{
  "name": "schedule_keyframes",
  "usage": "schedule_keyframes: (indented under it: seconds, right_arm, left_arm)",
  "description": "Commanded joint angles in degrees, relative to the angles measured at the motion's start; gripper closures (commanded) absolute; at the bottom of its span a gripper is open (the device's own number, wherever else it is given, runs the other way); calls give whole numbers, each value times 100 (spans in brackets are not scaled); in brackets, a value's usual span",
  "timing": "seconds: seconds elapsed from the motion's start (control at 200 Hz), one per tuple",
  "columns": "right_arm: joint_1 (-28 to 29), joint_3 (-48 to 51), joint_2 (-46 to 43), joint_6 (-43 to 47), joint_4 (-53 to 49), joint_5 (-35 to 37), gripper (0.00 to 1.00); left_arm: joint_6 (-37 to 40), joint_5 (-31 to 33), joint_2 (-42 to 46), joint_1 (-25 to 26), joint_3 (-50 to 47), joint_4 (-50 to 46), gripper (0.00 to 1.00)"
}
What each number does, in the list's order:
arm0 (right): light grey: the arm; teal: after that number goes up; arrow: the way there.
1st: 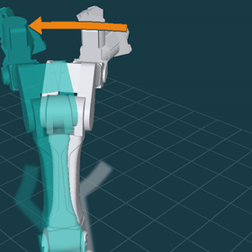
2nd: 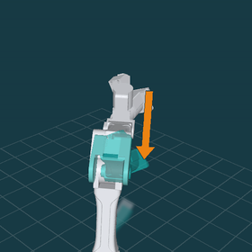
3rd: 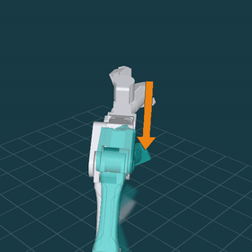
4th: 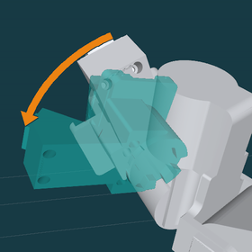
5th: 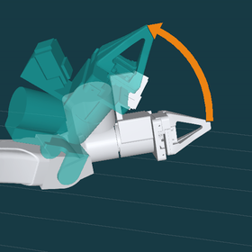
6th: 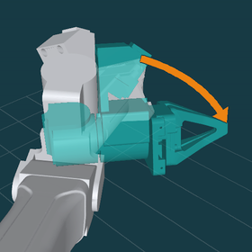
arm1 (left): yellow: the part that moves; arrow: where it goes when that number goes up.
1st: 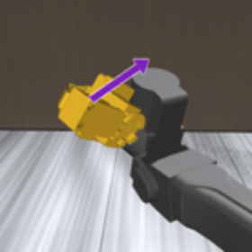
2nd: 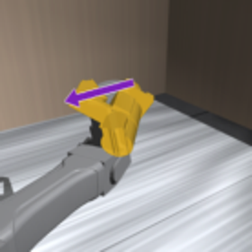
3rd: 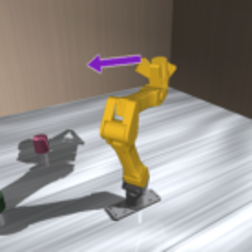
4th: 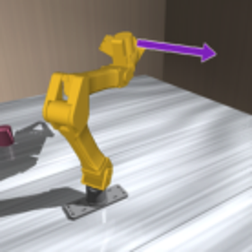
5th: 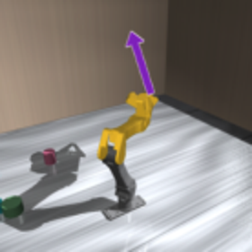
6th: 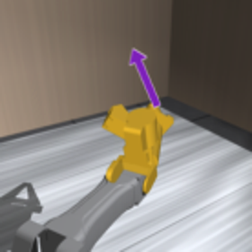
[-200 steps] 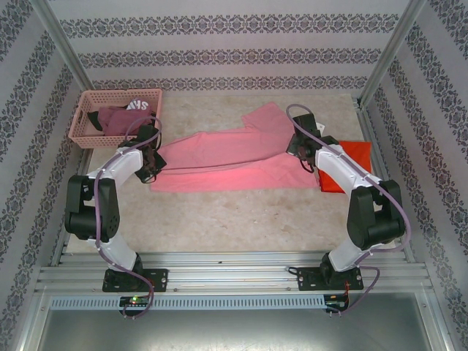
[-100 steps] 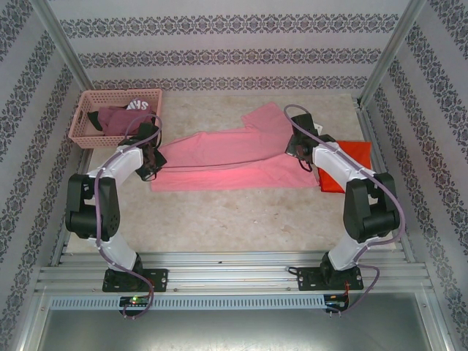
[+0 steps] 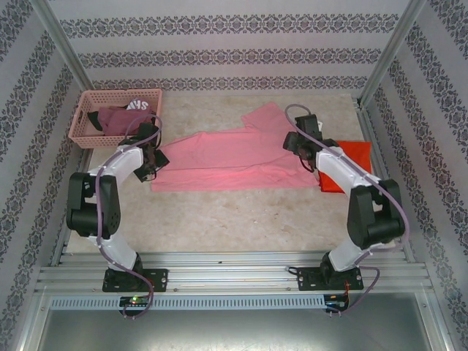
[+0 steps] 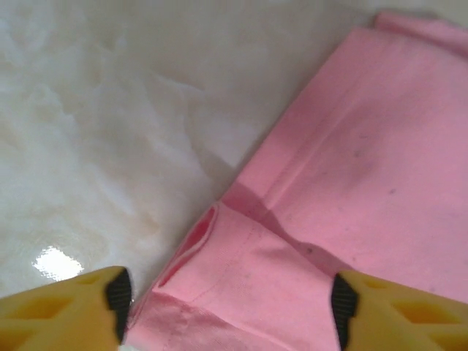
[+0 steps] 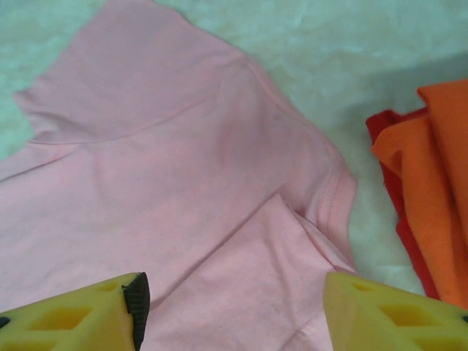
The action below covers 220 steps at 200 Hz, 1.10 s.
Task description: Fold and stack the t-shirts
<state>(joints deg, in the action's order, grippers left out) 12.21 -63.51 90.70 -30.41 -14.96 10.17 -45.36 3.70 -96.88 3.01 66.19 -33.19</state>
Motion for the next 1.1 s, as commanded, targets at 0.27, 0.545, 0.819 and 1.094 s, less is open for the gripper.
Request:
schedule_keyframes:
  seconds: [0.27, 0.545, 0.819, 1.094]
  right_arm:
    - [528, 1543, -933, -229, 592, -855, 37]
    - [916, 1726, -349, -631, 622, -999, 40]
    - [924, 1236, 471, -685, 452, -1103, 48]
    - [922, 747, 722, -646, 83, -868, 82]
  left_arm:
    - [-807, -609, 741, 577, -1185, 1163, 18]
    - [-1116, -749, 299, 587, -1358, 1548, 20]
    - [-1089, -708, 20, 574, -1362, 1539, 21]
    - [-983, -673, 29, 574, -1439, 1517, 22]
